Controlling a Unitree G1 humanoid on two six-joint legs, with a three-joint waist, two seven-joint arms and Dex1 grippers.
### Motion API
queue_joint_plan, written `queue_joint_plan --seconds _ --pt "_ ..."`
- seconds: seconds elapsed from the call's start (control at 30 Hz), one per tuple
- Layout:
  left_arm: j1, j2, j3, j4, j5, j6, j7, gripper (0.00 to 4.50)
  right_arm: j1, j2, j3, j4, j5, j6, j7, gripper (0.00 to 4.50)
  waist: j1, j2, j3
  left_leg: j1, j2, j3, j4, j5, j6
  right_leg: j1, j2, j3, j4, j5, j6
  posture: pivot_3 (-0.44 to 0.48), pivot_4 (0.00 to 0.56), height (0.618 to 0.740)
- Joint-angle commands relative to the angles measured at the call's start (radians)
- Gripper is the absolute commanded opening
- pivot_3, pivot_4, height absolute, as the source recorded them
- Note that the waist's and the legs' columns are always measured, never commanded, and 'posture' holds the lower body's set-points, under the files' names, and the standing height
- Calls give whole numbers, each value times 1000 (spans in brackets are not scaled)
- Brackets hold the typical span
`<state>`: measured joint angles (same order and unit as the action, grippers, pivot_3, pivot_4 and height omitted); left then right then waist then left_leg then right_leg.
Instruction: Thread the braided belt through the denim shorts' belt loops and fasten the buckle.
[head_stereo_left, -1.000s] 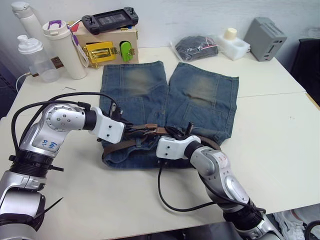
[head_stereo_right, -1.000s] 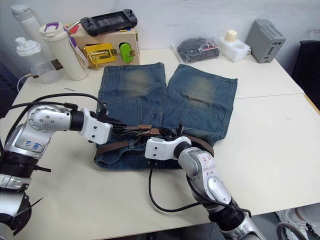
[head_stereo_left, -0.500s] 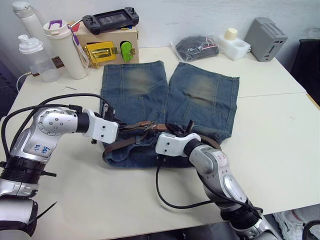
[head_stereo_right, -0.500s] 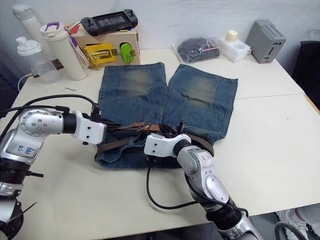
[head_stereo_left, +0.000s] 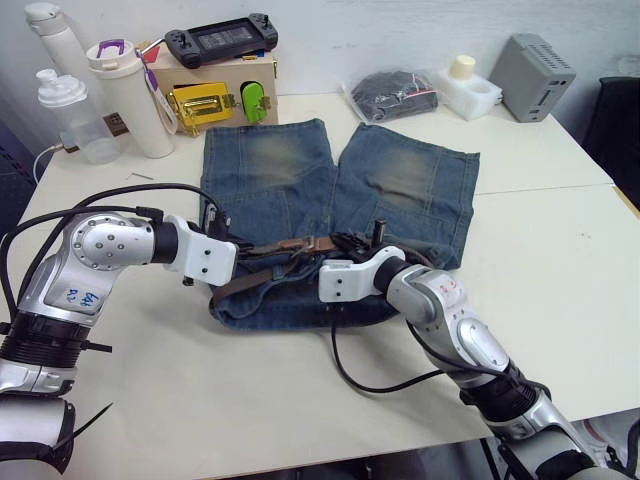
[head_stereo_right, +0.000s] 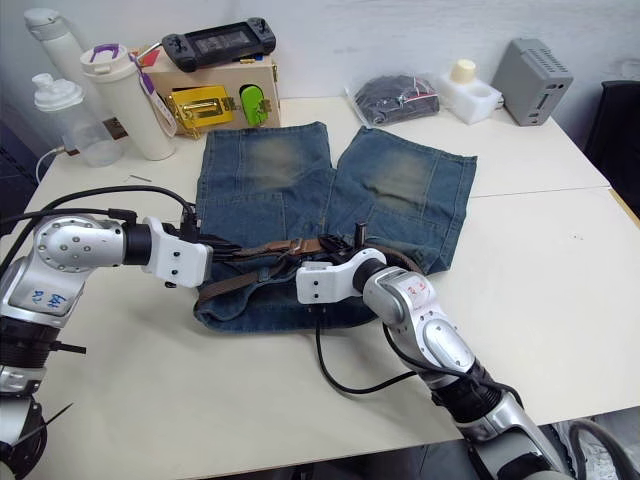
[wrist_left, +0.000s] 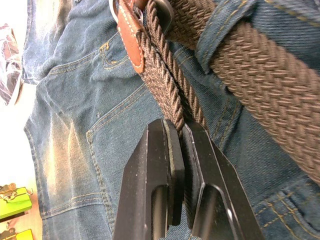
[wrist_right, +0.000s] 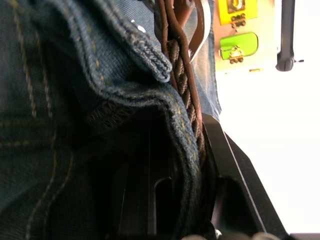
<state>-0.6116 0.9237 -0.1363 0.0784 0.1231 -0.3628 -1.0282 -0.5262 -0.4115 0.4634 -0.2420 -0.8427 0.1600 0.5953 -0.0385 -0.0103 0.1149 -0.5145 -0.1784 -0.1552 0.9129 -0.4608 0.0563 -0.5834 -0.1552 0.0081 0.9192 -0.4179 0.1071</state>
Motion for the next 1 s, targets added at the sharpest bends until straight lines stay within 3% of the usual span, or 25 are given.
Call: queue_joint_plan --seconds 0.03,0.27,0.43,0.7,1.0 --pt "-13 8 20 -23 5 5 14 0 -35 -25 -35 13 6 -46 -25 22 0 0 0 0 0 0 0 0 0 0 0 0 0 0 0 0 150 646" --pt "25 -23 62 -50 -23 116 77 0 -90 7 36 81 -5 -141 -28 22 -5 0 0 0 0 0 1 0 0 -1 0 0 4 0 0 0 150 646" --pt "127 -59 112 -143 -34 248 139 0 -121 59 129 156 -3 -214 10 22 -25 0 -1 0 0 -1 1 0 0 -2 0 0 6 0 0 0 150 646" --pt "277 -15 157 -236 -18 311 137 0 -150 112 164 232 -4 -253 11 22 -48 0 -4 1 1 -1 1 -1 -1 -3 1 0 7 0 0 0 150 646" --pt "330 22 188 -241 -9 305 152 0 -157 149 185 283 -20 -290 -8 22 -51 1 -6 3 3 -1 1 -3 -5 -3 4 0 8 0 0 0 150 646"
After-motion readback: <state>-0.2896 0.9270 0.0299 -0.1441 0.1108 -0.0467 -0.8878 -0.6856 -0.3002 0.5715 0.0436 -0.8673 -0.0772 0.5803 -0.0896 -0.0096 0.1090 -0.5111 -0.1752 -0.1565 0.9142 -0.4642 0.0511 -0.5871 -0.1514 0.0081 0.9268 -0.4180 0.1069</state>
